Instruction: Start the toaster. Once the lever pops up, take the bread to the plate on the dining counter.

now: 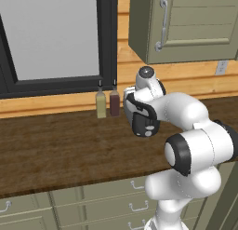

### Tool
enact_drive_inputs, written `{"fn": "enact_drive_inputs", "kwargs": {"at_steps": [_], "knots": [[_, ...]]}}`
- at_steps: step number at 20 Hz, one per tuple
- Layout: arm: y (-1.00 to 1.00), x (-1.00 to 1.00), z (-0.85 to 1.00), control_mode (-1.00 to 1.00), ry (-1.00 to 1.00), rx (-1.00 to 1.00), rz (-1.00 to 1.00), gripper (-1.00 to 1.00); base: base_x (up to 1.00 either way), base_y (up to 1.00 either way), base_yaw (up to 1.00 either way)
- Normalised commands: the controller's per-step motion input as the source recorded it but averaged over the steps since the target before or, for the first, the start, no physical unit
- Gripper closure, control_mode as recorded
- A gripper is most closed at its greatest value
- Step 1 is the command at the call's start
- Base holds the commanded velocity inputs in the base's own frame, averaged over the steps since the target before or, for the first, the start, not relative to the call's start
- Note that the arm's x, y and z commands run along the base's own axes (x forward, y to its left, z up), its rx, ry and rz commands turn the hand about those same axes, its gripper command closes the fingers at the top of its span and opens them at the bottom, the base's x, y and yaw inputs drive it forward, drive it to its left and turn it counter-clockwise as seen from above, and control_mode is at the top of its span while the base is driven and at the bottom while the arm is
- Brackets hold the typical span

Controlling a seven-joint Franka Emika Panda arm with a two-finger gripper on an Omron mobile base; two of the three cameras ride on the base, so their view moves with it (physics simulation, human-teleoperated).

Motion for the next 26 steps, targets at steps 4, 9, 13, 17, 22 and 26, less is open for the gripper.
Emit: {"fn": "enact_drive_inputs", "kwargs": {"at_steps": [4, 9, 13, 17, 22, 26], "knots": [[0.0, 0.0, 0.0, -1.0, 0.0, 0.0, 0.0, -1.0, 0.0, 0.0, 0.0], [0.0, 0.0, 0.0, -1.0, 0.0, 0.0, 0.0, -1.0, 0.0, 0.0, 0.0], [0.0, 0.0, 0.0, -1.0, 0.0, 0.0, 0.0, -1.0, 0.0, 0.0, 0.0], [0.0, 0.0, 0.0, -1.0, 0.0, 0.0, 0.0, -1.0, 0.0, 0.0, 0.0], [0.0, 0.0, 0.0, -1.0, 0.0, 0.0, 0.0, -1.0, 0.0, 0.0, 0.0], [0.0, 0.0, 0.0, -1.0, 0.0, 0.0, 0.0, -1.0, 0.0, 0.0, 0.0]]}}
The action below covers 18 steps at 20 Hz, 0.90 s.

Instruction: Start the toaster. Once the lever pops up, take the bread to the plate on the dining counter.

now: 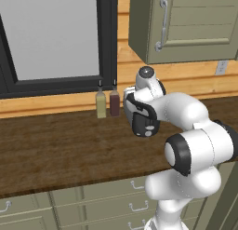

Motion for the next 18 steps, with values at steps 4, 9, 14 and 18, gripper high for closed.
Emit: {"fn": "enact_drive_inputs", "kwargs": {"at_steps": [4, 9, 14, 18], "knots": [[0.0, 0.0, 0.0, -1.0, 0.0, 0.0, 0.0, -1.0, 0.0, 0.0, 0.0], [0.0, 0.0, 0.0, -1.0, 0.0, 0.0, 0.0, -1.0, 0.0, 0.0, 0.0], [0.0, 0.0, 0.0, -1.0, 0.0, 0.0, 0.0, -1.0, 0.0, 0.0, 0.0], [0.0, 0.0, 0.0, -1.0, 0.0, 0.0, 0.0, -1.0, 0.0, 0.0, 0.0]]}}
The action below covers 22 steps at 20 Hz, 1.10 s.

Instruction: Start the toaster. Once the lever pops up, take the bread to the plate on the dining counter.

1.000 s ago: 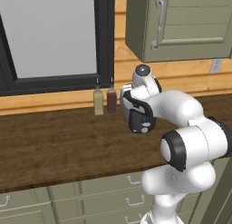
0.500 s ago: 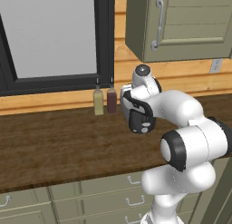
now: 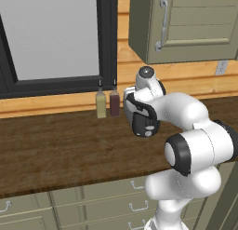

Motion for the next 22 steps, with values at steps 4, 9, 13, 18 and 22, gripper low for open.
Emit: {"fn": "enact_drive_inputs", "kwargs": {"at_steps": [4, 9, 13, 18, 22], "knots": [[0.0, 0.0, 0.0, -1.0, 0.0, 0.0, 0.0, -1.0, 0.0, 0.0, 0.0], [0.0, 0.0, 0.0, -1.0, 0.0, 0.0, 0.0, -1.0, 0.0, 0.0, 0.0], [0.0, 0.0, 0.0, -1.0, 0.0, 0.0, 0.0, -1.0, 0.0, 0.0, 0.0], [0.0, 0.0, 0.0, -1.0, 0.0, 0.0, 0.0, -1.0, 0.0, 0.0, 0.0], [0.0, 0.0, 0.0, -1.0, 0.0, 0.0, 0.0, -1.0, 0.0, 0.0, 0.0]]}}
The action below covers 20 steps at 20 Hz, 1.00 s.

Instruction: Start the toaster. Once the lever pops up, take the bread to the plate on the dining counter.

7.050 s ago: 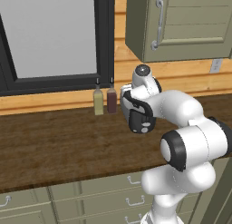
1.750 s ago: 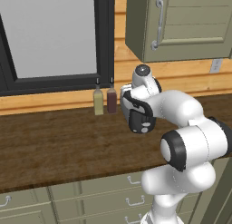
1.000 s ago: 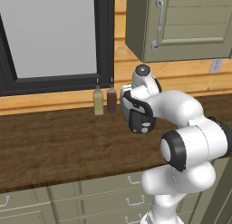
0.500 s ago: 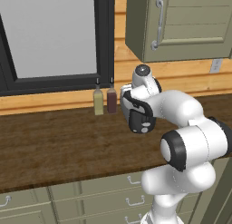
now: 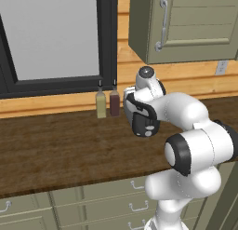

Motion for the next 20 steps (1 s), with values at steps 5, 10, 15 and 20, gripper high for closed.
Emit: {"fn": "enact_drive_inputs", "kwargs": {"at_steps": [5, 10, 15, 20], "knots": [[0.0, 0.0, 0.0, -1.0, 0.0, 0.0, 0.0, -1.0, 0.0, 0.0, 0.0], [0.0, 0.0, 0.0, -1.0, 0.0, 0.0, 0.0, -1.0, 0.0, 0.0, 0.0], [0.0, 0.0, 0.0, -1.0, 0.0, 0.0, 0.0, -1.0, 0.0, 0.0, 0.0], [0.0, 0.0, 0.0, -1.0, 0.0, 0.0, 0.0, -1.0, 0.0, 0.0, 0.0]]}}
